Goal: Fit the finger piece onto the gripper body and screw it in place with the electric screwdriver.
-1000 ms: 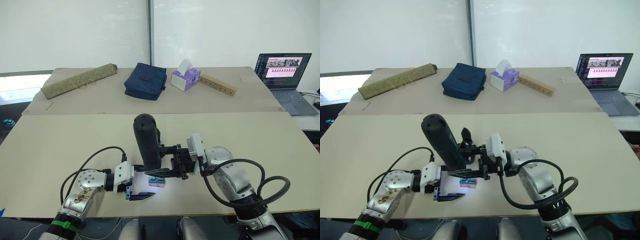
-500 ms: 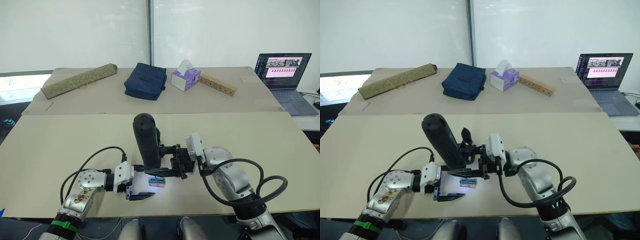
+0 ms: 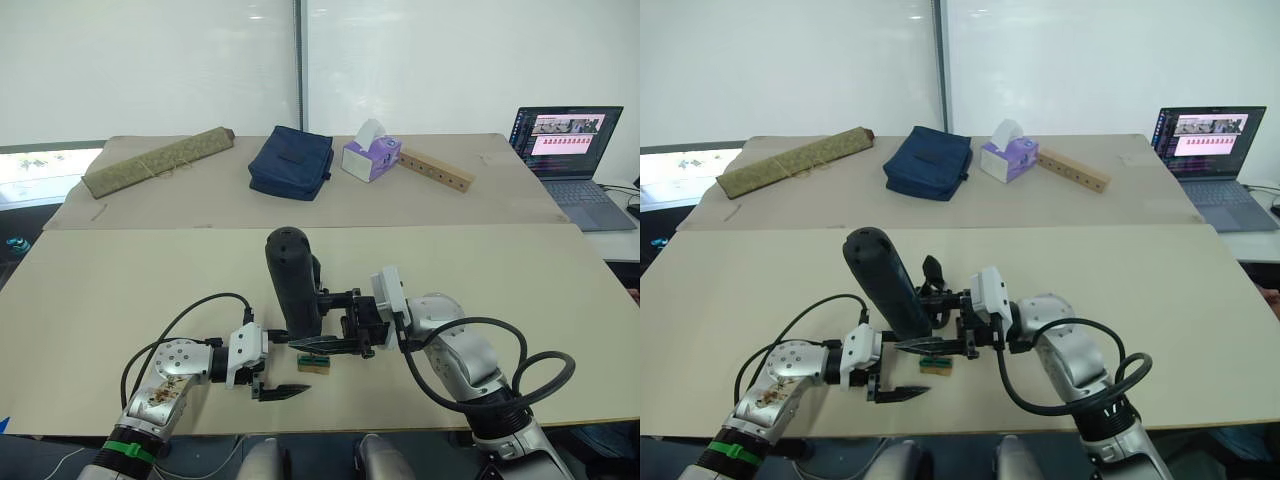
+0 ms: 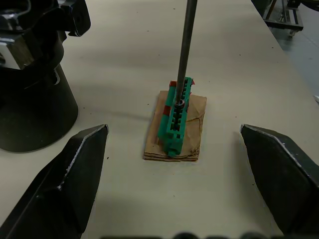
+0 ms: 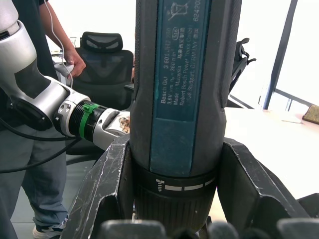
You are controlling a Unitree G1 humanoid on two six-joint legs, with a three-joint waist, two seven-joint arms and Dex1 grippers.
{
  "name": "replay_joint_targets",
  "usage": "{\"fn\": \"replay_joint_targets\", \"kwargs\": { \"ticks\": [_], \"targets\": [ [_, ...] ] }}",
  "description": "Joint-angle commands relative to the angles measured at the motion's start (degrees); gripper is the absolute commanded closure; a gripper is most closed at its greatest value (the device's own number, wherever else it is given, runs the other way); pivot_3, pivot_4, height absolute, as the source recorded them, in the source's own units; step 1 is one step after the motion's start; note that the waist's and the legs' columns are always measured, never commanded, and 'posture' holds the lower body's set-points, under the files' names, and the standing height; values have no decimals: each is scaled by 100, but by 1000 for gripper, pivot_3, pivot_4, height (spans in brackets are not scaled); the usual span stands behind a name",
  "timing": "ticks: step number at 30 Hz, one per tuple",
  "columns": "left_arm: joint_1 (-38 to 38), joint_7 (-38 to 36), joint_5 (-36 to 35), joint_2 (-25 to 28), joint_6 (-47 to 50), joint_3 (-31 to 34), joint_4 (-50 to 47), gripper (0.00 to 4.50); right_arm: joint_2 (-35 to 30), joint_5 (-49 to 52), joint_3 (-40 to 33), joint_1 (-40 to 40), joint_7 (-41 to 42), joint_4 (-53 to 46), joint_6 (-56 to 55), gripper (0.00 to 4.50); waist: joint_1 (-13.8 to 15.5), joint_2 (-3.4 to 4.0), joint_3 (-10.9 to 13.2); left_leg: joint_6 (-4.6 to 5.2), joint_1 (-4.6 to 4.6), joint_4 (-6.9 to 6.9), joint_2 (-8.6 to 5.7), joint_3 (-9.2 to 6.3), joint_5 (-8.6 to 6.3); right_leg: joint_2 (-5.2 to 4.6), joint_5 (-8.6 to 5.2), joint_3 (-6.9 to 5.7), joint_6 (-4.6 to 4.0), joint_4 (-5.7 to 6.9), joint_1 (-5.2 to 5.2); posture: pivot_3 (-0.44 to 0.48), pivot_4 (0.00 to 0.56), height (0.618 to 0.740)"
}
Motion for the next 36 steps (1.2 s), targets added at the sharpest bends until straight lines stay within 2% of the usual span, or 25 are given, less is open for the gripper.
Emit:
{"fn": "replay_joint_targets", "kwargs": {
  "ticks": [1,36],
  "targets": [
    [118,72,183,-19,103,-192,198,23,27,88,-66,-99,43,-122,-96,2597,0,0,0,0,0,0,0,0,0,0,0,0,0,0,0,0,150,740],
    [104,98,167,-47,107,-179,221,23,-135,-218,143,-182,43,-28,50,2597,1,2,-8,0,5,0,0,0,0,0,0,0,0,0,4,0,150,740]
  ]
}}
